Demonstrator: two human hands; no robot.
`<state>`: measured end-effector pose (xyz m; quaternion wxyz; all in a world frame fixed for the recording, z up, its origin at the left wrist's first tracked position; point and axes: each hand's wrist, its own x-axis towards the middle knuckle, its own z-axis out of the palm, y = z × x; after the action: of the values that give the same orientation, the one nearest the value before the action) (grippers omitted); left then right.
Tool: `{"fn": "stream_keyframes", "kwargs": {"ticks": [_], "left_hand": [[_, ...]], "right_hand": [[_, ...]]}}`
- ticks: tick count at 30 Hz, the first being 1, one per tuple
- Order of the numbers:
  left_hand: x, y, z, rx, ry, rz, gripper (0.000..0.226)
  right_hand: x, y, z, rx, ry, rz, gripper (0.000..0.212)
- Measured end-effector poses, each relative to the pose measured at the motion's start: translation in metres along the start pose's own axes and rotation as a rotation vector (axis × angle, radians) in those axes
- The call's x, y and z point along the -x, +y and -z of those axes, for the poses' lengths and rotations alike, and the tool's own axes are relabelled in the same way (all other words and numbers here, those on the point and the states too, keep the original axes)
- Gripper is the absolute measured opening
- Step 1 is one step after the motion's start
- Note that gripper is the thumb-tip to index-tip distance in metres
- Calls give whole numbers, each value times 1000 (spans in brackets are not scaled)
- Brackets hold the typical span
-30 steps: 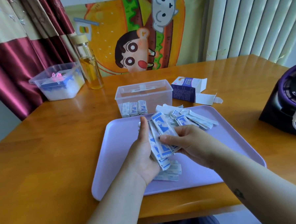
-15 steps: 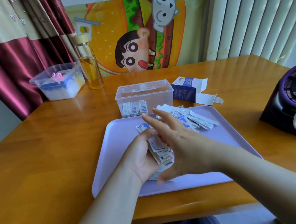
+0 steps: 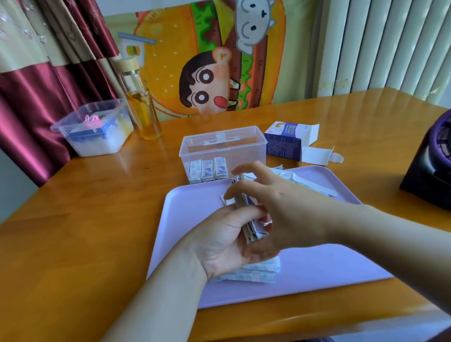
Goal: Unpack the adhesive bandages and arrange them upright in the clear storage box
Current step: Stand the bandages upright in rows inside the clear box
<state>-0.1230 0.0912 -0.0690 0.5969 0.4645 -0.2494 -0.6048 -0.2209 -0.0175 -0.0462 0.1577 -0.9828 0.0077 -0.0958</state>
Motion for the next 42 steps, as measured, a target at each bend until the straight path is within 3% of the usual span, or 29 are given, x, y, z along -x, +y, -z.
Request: {"fn": "stream_keyframes", "kwargs": {"ticks": [6,13,19,27,31,34,36,38,40,42], "left_hand": [[-1,11,0,-34,1,-47,16],[-2,21,6,-76,42,-88,24],[-4,29,4,-118,67,-176,17],[-9,45,9,-203,56,-236,20],[-16,63,11,-221,95,-320,23],[-22,82,22,-212,134,-345,21],[-28,97,31,-239,133,-357,17],[-36,109,40,-254,144,-359,16],[-48,119,47,-293,144,-345,15],[-59,126,55,-328,135,-321,16]], "right_hand": [[-6,4,10,-37,-65,48,93],[-15,2,23,-75,-15,27,76],[-24,4,20,14,-7,8,89],[-42,5,13,11,199,44,66],[-62,10,28,17,213,59,76],[-82,17,52,-328,92,-17,104],[-98,28,65,-653,124,-104,104],[-114,40,70,-923,147,-233,71],[-128,51,70,-1041,105,-343,35],[-139,62,66,-1125,74,-401,26]]}}
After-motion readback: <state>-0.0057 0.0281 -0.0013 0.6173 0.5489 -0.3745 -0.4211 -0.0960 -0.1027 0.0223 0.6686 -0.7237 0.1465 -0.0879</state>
